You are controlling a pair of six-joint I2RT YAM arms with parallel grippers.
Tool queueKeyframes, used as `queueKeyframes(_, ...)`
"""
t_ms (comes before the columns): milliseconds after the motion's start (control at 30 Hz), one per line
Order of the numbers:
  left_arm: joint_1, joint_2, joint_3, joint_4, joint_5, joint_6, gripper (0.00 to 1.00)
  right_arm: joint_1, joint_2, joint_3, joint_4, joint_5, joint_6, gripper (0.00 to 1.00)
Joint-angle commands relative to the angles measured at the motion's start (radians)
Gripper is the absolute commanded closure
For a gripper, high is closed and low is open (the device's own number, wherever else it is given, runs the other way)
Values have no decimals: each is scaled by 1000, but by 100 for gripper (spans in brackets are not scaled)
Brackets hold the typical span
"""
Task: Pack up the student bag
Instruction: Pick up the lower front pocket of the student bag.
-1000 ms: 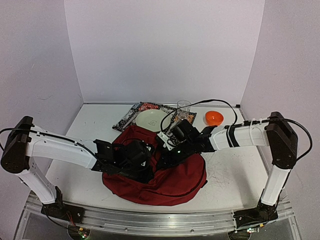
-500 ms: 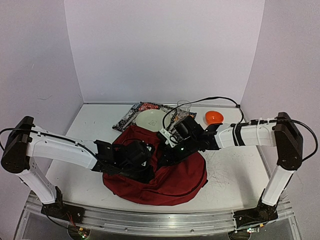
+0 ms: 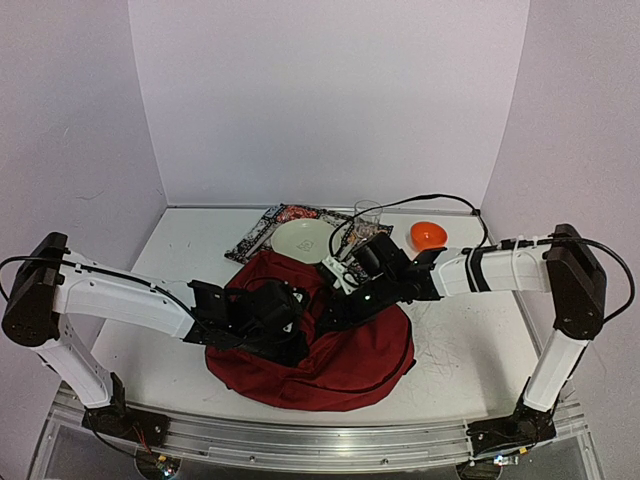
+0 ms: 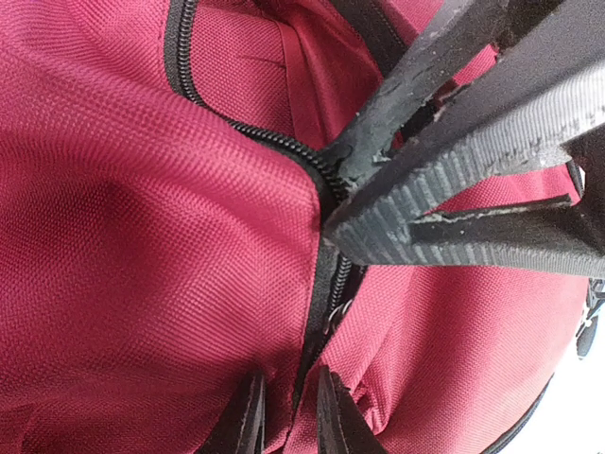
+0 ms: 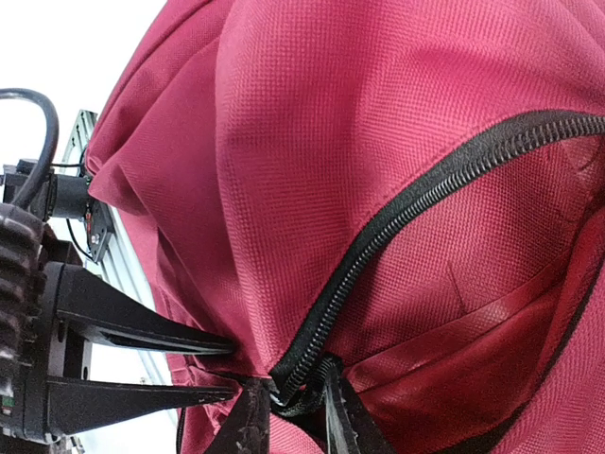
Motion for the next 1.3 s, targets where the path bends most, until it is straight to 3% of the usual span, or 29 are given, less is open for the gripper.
queueKeyframes(0,-11,9,-24,-51,20,-12,80,-1,17,-17,-27,13,-18,77)
queueKeyframes(667,-11,27,-8,-52,23,1,80,27,98,64,-200,141,-144,74)
queueKeyframes(933,-11,33,-12,-55,30,-2,81,29,57,78,-219,209,-142,99)
queueKeyframes(1267,-11,32,-31,-59,39,-8,81,10,-86,106,-216,308,-133,100)
